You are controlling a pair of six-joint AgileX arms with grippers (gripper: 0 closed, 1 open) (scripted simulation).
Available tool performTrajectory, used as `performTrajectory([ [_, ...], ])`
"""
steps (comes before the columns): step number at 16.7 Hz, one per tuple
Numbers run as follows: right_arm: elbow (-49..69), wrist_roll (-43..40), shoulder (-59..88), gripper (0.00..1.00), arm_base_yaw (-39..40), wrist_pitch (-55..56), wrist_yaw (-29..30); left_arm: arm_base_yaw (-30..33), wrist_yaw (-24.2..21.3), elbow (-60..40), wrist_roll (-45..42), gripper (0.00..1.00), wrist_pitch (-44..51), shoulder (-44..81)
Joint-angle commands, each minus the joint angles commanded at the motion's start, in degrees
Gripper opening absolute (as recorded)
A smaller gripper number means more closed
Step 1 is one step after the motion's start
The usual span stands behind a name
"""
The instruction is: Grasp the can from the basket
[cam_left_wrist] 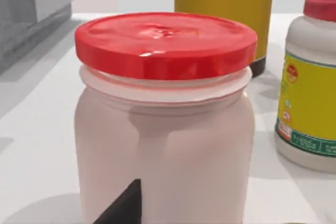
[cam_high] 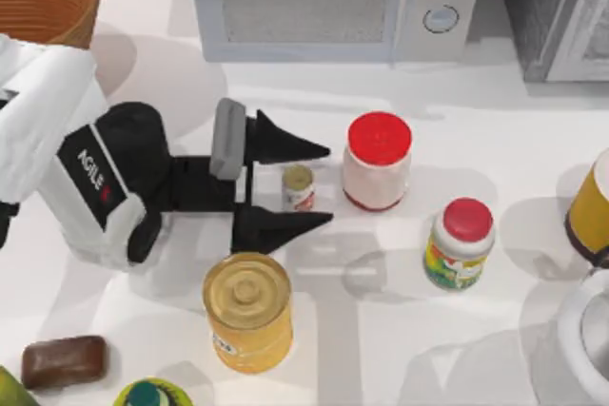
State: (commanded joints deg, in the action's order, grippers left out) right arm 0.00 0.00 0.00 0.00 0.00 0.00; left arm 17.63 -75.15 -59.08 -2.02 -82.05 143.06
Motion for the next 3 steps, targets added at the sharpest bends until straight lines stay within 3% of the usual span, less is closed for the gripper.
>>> performTrajectory([
  [3,0.0,0.0,0.0,1.0,0.0,0.0,0.0,0.0,0.0,0.0,0.0,1.0,0.0,0.0],
])
